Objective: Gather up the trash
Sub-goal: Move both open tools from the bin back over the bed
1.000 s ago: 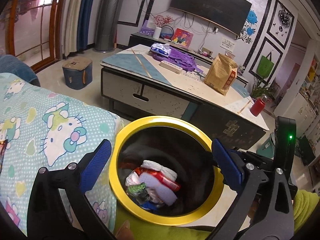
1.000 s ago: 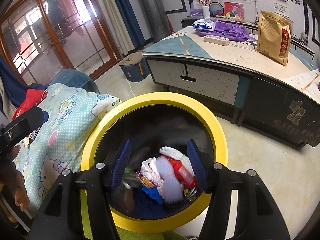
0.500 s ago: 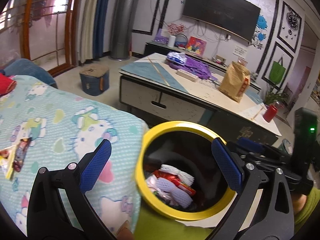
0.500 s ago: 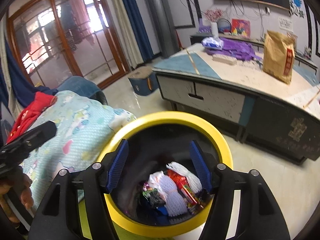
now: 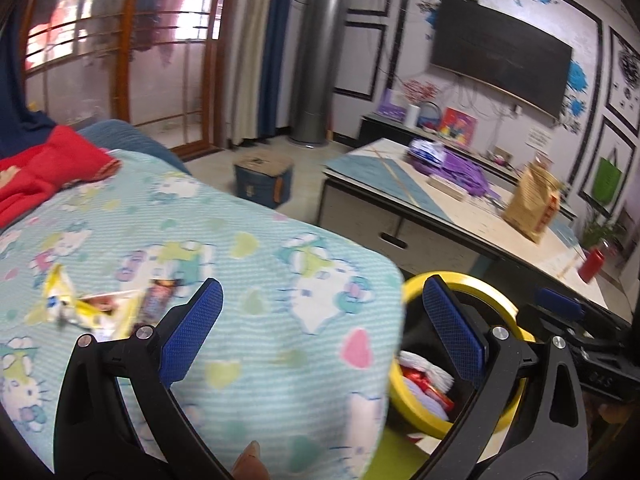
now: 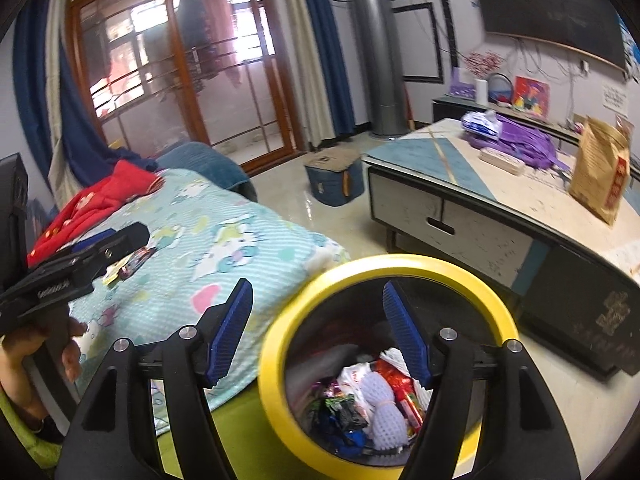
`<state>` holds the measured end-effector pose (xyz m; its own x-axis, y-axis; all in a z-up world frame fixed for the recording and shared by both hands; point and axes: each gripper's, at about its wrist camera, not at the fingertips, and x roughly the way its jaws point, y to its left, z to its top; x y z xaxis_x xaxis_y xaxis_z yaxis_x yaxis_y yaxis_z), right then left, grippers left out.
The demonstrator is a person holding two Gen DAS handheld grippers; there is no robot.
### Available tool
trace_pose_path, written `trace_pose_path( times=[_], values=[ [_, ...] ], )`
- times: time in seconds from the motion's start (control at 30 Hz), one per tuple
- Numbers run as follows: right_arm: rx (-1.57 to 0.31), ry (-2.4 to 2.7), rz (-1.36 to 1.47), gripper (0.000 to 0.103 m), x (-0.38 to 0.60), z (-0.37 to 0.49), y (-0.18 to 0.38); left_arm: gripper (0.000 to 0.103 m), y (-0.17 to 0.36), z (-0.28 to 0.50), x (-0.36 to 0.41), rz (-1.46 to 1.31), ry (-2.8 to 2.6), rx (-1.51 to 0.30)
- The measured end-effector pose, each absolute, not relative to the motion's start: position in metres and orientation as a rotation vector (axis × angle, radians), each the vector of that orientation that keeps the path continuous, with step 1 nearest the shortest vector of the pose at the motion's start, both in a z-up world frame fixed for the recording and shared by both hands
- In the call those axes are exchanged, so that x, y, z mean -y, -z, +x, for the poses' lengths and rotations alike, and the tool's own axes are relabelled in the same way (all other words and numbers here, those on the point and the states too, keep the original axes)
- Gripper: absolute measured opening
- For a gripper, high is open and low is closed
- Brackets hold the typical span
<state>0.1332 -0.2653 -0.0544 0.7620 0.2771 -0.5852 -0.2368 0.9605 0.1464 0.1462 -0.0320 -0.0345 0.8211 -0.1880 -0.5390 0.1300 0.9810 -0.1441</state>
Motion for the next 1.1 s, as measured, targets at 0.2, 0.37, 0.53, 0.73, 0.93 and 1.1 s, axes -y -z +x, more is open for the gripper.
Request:
trace_pose_path(
  times=[0.2, 0.37, 0.53, 0.73, 0.93, 1.1],
  values=[
    [-0.655, -0.341, 0.024, 0.068, 0.229, 0.137, 0.054, 0.092, 0.031, 0.145, -0.009, -0.151, 0.078, -0.568],
    [-0.664, -0.395, -0.004, 0.069, 0.196, 0.142, 0.054, 0.092, 0.028, 0.145, -0.041, -0.195, 0.011, -0.556],
    [-0.670, -0.431, -0.033, 0.069, 0.168, 0.148, 0.056, 0.092, 0.026, 0.142, -0.065, -0.196, -0.057, -0.535],
    [-0.681, -0.466, -0.042, 0.070, 0.138, 0.158, 0.059, 0.092, 0.030, 0.141, -0.091, -0.228, -0.120, -0.538],
    [-0.701, -0.508, -0.057, 0.070, 0.110, 0.170, 0.062, 0.092, 0.041, 0.144, -0.121, -0.305, -0.166, -0.567],
    [-0.721, -0.535, -0.080, 0.069, 0.090, 0.183, 0.067, 0.092, 0.055, 0.150, -0.146, -0.416, -0.200, -0.602]
  ],
)
